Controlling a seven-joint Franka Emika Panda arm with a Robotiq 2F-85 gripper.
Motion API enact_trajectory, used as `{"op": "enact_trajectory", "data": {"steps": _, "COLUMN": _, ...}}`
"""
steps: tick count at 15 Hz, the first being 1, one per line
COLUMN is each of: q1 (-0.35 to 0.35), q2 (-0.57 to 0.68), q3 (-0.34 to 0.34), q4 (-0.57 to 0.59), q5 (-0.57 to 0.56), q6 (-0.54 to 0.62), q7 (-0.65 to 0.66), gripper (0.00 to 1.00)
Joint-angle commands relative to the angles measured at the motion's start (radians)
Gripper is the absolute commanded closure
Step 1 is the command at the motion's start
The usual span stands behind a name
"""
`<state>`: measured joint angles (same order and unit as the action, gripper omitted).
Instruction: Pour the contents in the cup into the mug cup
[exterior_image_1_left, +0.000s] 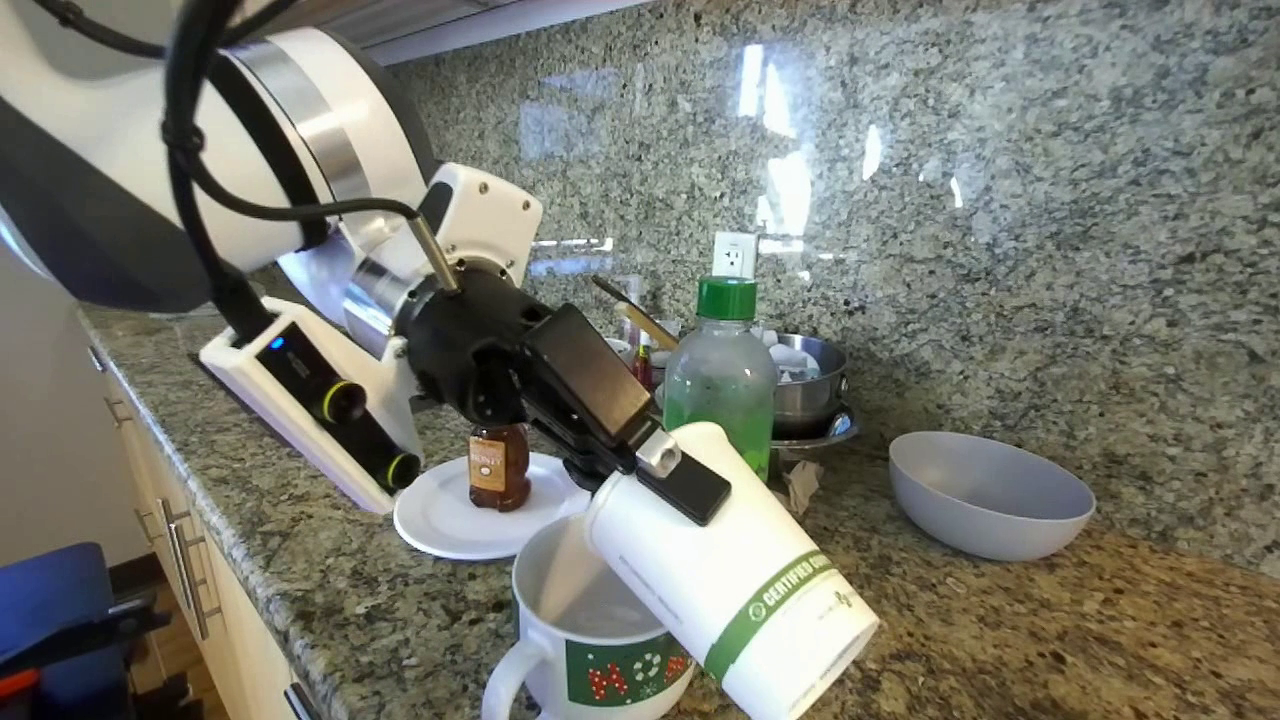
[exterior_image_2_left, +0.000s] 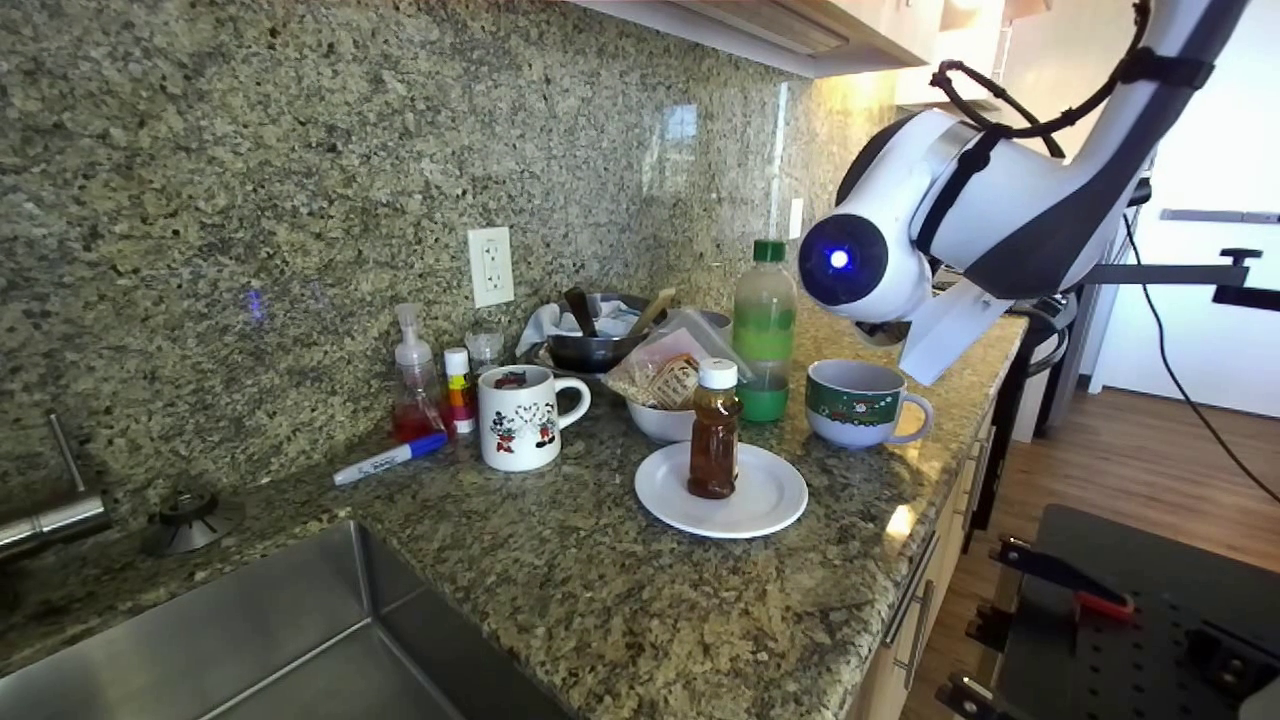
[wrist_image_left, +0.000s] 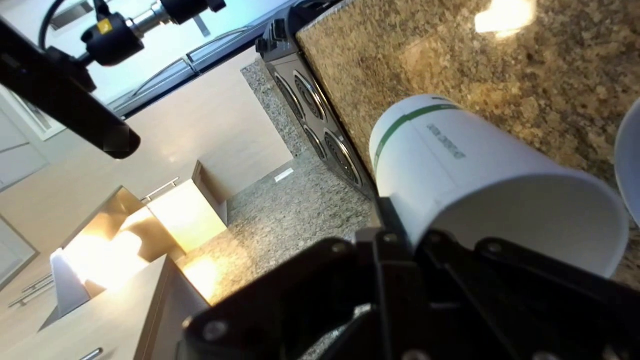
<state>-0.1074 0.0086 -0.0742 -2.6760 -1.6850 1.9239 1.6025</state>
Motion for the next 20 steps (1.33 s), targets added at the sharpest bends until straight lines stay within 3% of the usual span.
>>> {"op": "enact_trajectory", "data": {"steps": 1, "q1": 0.024, "q2": 0.025, "q3": 0.009, "q4": -0.006, "q5": -0.036, "q6": -0.057, "q7": 0.035, "gripper": 0.97}}
{"op": "enact_trajectory", "data": {"steps": 20, "q1": 0.046, "q2": 0.123, "q3": 0.027, "q4": -0.038, "q5": -0.193, "q6": -0.192, "q7": 0.042, "gripper": 0.97}}
